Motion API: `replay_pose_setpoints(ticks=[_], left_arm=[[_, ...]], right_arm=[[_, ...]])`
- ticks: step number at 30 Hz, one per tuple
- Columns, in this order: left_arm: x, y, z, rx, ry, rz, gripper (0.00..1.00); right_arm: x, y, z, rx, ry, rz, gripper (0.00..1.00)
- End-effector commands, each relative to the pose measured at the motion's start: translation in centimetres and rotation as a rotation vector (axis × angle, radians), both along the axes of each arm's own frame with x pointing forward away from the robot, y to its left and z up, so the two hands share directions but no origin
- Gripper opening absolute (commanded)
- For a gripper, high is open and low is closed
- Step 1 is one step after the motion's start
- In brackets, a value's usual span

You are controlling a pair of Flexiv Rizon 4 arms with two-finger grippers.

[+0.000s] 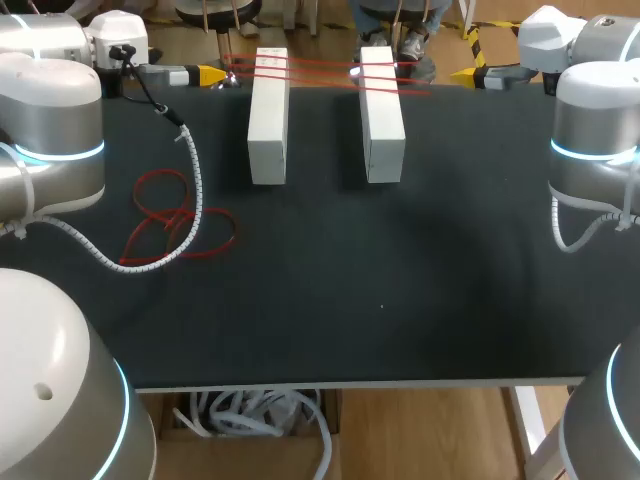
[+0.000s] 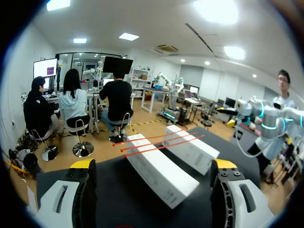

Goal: Grab the tape and strap the tape.

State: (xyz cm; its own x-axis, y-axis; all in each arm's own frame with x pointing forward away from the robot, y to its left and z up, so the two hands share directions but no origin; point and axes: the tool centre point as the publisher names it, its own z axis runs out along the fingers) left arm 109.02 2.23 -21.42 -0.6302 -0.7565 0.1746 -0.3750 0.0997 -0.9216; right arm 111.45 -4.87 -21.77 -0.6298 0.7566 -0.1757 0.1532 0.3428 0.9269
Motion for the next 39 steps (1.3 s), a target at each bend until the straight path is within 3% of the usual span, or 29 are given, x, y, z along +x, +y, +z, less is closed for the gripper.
replay_pose_setpoints(ticks=[1, 15, 19, 26, 30, 39], left_arm=[[0.0, 0.0, -0.3, -0.004, -0.008, 0.001, 1.00], [0.0, 0.0, -0.3, -0.004, -0.008, 0.001, 1.00], [0.5, 0.2, -0.3, 0.037, -0.038, -0.097, 1.00], [3.2, 0.2, -0.9, 0.095, -0.054, -0.372, 1.00], [4.7, 0.2, -1.6, 0.114, -0.109, -0.492, 1.00], [7.2, -0.4, -3.5, 0.167, -0.200, -0.648, 1.00]], right_arm=[[0.0, 0.0, 0.1, -0.001, 0.002, 0.001, 1.00], [0.0, 0.0, 0.1, -0.001, 0.002, 0.001, 1.00], [0.0, 0.0, 0.1, -0.001, 0.002, 0.001, 1.00], [0.0, 0.0, 0.1, -0.001, 0.002, 0.001, 1.00], [0.0, 0.0, 0.1, -0.001, 0.002, 0.001, 1.00], [0.0, 0.0, 0.1, -0.001, 0.002, 0.001, 1.00]])
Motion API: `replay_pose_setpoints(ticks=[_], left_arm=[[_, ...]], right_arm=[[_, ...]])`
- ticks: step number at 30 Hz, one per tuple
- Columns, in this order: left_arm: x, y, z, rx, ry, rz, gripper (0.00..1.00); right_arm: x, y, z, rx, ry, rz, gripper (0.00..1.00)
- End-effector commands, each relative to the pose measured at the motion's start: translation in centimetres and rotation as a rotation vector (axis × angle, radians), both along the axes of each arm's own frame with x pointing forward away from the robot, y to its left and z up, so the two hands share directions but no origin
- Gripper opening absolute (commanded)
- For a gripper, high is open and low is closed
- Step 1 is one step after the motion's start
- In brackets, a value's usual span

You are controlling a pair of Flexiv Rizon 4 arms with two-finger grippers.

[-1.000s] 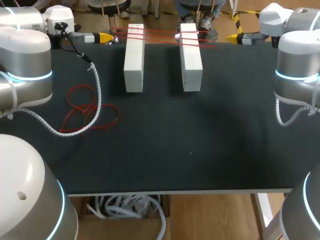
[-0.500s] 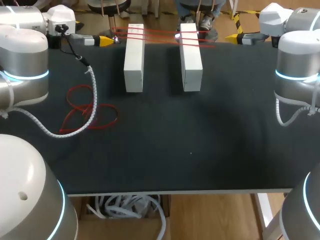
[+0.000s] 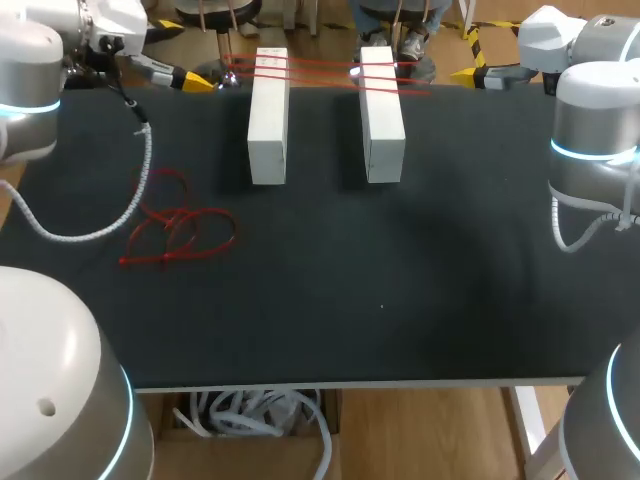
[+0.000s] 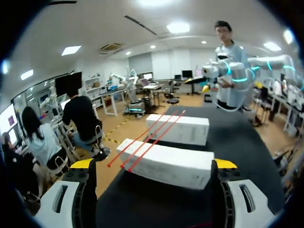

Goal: Grab the tape and strap the tape.

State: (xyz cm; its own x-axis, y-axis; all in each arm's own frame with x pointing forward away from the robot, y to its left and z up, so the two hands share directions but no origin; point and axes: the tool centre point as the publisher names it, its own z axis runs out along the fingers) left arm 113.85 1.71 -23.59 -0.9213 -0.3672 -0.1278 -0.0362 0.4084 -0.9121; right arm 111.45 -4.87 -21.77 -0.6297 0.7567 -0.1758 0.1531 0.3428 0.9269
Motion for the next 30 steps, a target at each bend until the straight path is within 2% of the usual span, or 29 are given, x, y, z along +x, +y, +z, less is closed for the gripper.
replay_pose_setpoints(ticks=[1, 2, 4, 5, 6, 7, 10, 13, 19, 21, 23, 30], left_arm=[[2.5, 0.0, -1.5, -0.022, 0.040, -0.162, 1.00], [2.7, -0.1, -1.7, -0.022, 0.038, -0.163, 1.00], [2.9, -0.2, -2.1, -0.029, 0.040, -0.168, 0.71], [3.0, -0.3, -2.3, -0.030, 0.038, -0.170, 0.45], [3.0, -0.4, -2.5, -0.034, 0.036, -0.171, 0.34], [3.1, -0.5, -2.7, -0.043, 0.039, -0.172, 0.27], [3.3, -0.7, -3.3, -0.062, 0.039, -0.177, 0.32], [3.6, -0.9, -3.9, -0.073, 0.037, -0.182, 0.27], [4.5, -1.0, -5.1, -0.100, 0.039, -0.204, 0.26], [4.8, -1.0, -5.4, -0.105, 0.039, -0.214, 0.17], [5.1, -1.1, -5.6, -0.110, 0.036, -0.223, 0.16], [6.1, -1.2, -6.2, -0.119, 0.031, -0.253, 0.21]], right_arm=[[0.0, 0.0, 0.1, -0.001, 0.002, 0.001, 1.00], [0.0, 0.0, 0.1, -0.001, 0.002, 0.001, 1.00], [0.0, 0.0, 0.1, -0.001, 0.002, 0.001, 1.00], [0.0, 0.0, 0.1, -0.001, 0.002, 0.001, 1.00], [0.0, 0.0, 0.1, -0.001, 0.002, 0.001, 1.00], [0.0, 0.0, 0.1, -0.001, 0.002, 0.001, 1.00], [0.0, 0.0, 0.1, -0.001, 0.002, 0.001, 1.00], [0.0, 0.0, 0.1, -0.001, 0.002, 0.001, 1.00], [0.0, 0.0, 0.1, -0.001, 0.002, 0.001, 1.00], [0.0, 0.0, 0.1, -0.001, 0.002, 0.001, 1.00], [0.0, 0.0, 0.1, -0.001, 0.002, 0.001, 1.00], [0.0, 0.0, 0.1, -0.001, 0.002, 0.001, 1.00]])
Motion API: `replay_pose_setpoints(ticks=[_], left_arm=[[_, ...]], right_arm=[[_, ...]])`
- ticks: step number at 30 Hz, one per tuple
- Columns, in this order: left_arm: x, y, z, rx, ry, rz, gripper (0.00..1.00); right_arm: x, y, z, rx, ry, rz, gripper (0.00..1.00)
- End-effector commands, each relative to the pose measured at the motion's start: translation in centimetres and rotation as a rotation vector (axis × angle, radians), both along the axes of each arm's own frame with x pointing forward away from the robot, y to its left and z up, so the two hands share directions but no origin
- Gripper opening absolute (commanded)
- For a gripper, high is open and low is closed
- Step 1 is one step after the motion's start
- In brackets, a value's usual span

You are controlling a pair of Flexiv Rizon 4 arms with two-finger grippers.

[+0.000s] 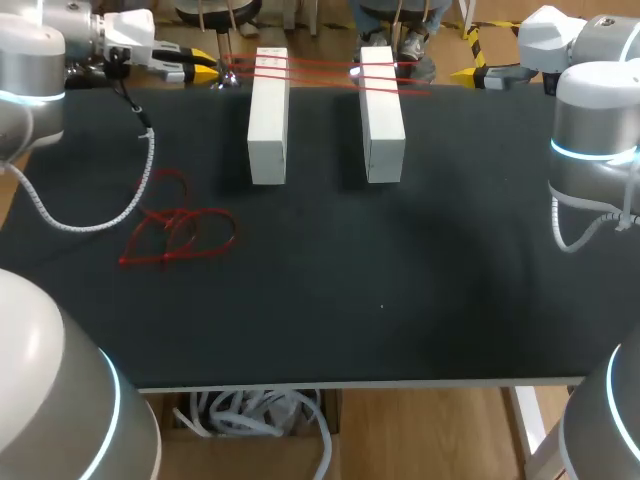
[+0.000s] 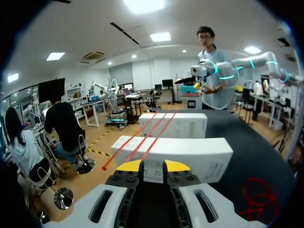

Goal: Grab the tape and strap the tape.

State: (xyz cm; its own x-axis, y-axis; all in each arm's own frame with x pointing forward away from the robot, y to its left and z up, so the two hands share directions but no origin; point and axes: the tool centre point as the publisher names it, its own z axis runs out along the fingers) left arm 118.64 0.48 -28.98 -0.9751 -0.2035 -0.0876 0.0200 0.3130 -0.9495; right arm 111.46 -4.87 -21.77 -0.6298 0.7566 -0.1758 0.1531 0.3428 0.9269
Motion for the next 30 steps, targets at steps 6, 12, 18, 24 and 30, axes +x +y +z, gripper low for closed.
replay_pose_setpoints(ticks=[6, 12, 18, 24, 30], left_arm=[[1.9, -0.2, -1.3, -0.024, 0.015, -0.084, 0.21], [2.4, -0.7, -1.7, -0.036, 0.011, -0.096, 0.24], [3.2, -1.4, -2.4, -0.057, 0.001, -0.113, 0.25], [3.9, -1.8, -2.9, -0.069, -0.001, -0.129, 0.27], [4.1, -1.9, -3.2, -0.076, -0.008, -0.133, 0.24]], right_arm=[[0.0, 0.0, 0.1, -0.001, 0.002, 0.001, 1.00], [0.0, 0.0, 0.1, -0.001, 0.002, 0.001, 1.00], [0.0, 0.0, 0.1, -0.001, 0.002, 0.001, 1.00], [0.0, 0.0, 0.1, -0.001, 0.002, 0.001, 1.00], [0.0, 0.0, 0.1, -0.001, 0.002, 0.001, 1.00]])
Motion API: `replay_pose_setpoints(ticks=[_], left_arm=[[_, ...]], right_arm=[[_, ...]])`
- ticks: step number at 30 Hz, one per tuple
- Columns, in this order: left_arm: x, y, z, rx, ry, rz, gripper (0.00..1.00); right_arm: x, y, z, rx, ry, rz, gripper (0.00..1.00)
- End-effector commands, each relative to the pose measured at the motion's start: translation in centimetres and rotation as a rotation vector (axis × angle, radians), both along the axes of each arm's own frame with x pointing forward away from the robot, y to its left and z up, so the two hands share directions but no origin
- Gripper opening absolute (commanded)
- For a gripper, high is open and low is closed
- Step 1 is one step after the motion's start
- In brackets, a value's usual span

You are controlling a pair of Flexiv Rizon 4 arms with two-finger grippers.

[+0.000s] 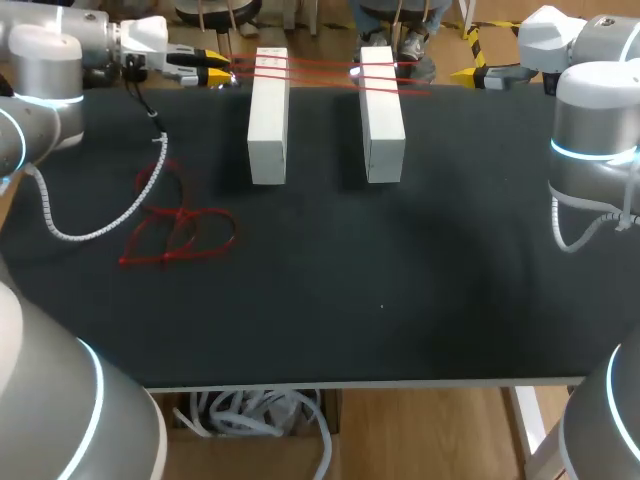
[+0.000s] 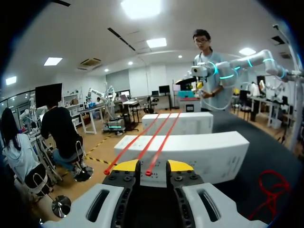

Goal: Grab the tape and strap the tape.

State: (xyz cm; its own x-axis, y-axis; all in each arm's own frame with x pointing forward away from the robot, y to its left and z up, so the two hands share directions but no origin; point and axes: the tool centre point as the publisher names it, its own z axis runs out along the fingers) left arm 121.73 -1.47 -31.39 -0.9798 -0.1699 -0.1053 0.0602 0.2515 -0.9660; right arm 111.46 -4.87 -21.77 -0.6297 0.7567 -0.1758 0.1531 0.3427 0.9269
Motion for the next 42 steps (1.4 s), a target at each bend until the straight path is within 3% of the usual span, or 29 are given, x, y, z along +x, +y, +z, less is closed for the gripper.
replay_pose_setpoints(ticks=[1, 4, 8, 15, 22, 30, 42], left_arm=[[1.0, 0.1, -0.8, -0.013, 0.019, -0.094, 0.22], [1.0, 0.0, -0.9, -0.016, 0.017, -0.094, 0.22], [0.9, -0.1, -1.1, -0.026, 0.022, -0.093, 0.30], [0.9, -0.4, -1.4, -0.034, 0.022, -0.093, 0.31], [1.0, -0.7, -1.5, -0.039, 0.019, -0.094, 0.29], [0.8, -1.1, -1.6, -0.042, 0.020, -0.093, 0.19], [0.7, -1.3, -1.7, -0.044, 0.017, -0.090, 0.24]], right_arm=[[0.0, 0.0, 0.1, -0.001, 0.002, 0.001, 1.00], [0.0, 0.0, 0.1, -0.001, 0.002, 0.001, 1.00], [0.0, 0.0, 0.1, -0.001, 0.002, 0.001, 1.00], [0.0, 0.0, 0.1, -0.001, 0.002, 0.001, 1.00], [0.0, 0.0, 0.1, -0.001, 0.002, 0.001, 1.00], [0.0, 0.0, 0.1, -0.001, 0.002, 0.001, 1.00], [0.0, 0.0, 0.1, -0.001, 0.002, 0.001, 1.00]])
